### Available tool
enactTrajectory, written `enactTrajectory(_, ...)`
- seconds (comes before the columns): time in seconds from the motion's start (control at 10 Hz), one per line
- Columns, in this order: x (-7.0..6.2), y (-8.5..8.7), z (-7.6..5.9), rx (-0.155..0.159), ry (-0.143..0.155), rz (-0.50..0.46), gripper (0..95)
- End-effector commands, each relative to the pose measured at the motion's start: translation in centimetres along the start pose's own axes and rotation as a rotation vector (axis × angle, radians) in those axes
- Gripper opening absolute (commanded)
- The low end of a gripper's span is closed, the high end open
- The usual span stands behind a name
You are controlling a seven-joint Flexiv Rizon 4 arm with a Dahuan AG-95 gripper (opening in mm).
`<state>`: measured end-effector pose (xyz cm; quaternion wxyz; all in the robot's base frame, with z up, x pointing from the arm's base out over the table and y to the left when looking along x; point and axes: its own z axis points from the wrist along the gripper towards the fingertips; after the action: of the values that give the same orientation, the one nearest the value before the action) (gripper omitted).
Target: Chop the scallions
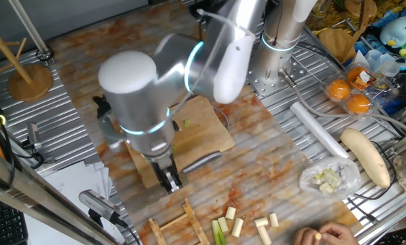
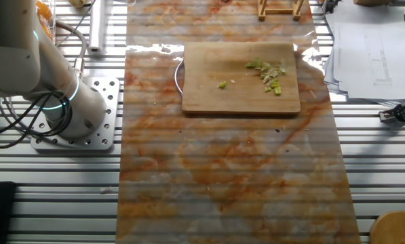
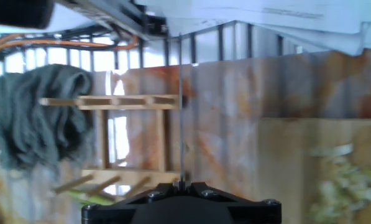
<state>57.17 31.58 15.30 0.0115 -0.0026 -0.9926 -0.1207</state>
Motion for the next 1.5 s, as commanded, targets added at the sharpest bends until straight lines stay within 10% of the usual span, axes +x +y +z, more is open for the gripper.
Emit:
enactTrajectory(0.1, 0.5, 0.3, -0.3, -0.003, 0.004, 0.002, 0.0)
enactTrajectory(1.5, -0.6, 3.2, 3.2, -0.011, 0.005, 0.032, 0.0)
